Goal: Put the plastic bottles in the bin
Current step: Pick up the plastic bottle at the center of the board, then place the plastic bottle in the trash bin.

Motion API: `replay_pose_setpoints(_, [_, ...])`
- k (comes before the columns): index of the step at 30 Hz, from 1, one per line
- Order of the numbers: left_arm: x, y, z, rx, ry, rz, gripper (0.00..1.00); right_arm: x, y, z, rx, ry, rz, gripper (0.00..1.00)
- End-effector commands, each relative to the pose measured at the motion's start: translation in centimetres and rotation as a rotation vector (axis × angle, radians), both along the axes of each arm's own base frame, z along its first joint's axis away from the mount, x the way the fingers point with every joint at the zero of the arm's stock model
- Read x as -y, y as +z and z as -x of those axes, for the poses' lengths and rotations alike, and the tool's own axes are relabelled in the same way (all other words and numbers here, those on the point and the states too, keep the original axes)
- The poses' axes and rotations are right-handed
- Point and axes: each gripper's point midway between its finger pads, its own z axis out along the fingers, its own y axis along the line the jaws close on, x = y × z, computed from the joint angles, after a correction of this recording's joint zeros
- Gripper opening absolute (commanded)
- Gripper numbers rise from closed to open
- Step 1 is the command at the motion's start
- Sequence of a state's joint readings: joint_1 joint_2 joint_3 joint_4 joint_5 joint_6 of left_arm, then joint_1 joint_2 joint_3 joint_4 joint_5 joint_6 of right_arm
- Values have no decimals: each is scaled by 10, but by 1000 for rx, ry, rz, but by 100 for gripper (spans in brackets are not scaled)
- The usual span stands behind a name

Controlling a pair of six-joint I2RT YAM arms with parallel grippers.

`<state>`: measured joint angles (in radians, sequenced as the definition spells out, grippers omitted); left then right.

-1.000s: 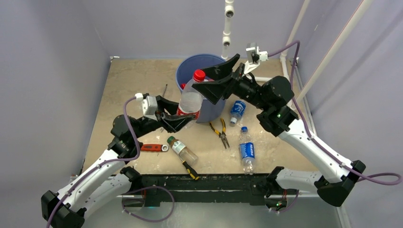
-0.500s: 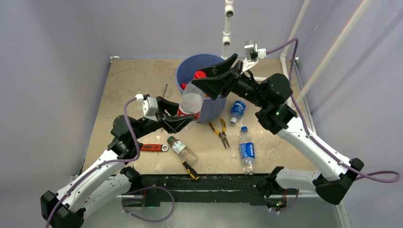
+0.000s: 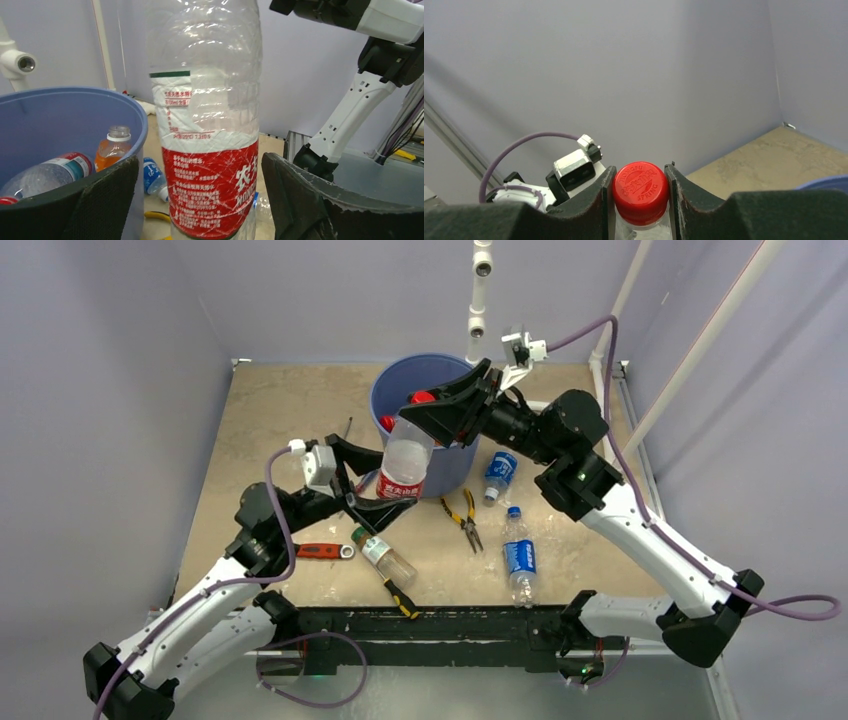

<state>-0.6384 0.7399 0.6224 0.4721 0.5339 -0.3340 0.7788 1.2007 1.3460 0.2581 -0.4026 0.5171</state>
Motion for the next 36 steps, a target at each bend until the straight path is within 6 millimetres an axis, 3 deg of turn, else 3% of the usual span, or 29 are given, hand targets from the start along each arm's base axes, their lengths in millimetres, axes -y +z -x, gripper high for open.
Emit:
replay_pose_setpoints(1, [-8,13,-4,21,66,20,95,30,34,10,59,-100,-39,0])
replay_pose_setpoints(5, [-20,21,-9,21,138,58,99,65,48,9,107,-258,-31,0])
replay_pose_setpoints(12, [-43,30,-22,35,294,102,99,158,78,5,159,-642,-239,0])
replay_pose_setpoints(16, [-56,30,-29,37,375,112,99,174,72,-20,173,-808,-282,0])
replay_pose_setpoints(20, [-70,31,-36,39,461,125,99,170,81,-42,191,-893,-286,0])
replay_pose_setpoints(25, [-78,28,-42,33,519,108,99,129,89,-75,206,-864,-232,0])
replay_pose_setpoints(28, [-82,27,-47,19,552,99,98,96,77,-104,184,-846,-173,0])
replay_pose_setpoints(31, [-90,25,-52,1,602,103,98,63,52,-134,146,-823,-108,0])
replay_pose_setpoints(36, [-102,24,-57,-15,671,112,98,33,12,-174,110,-846,-6,0])
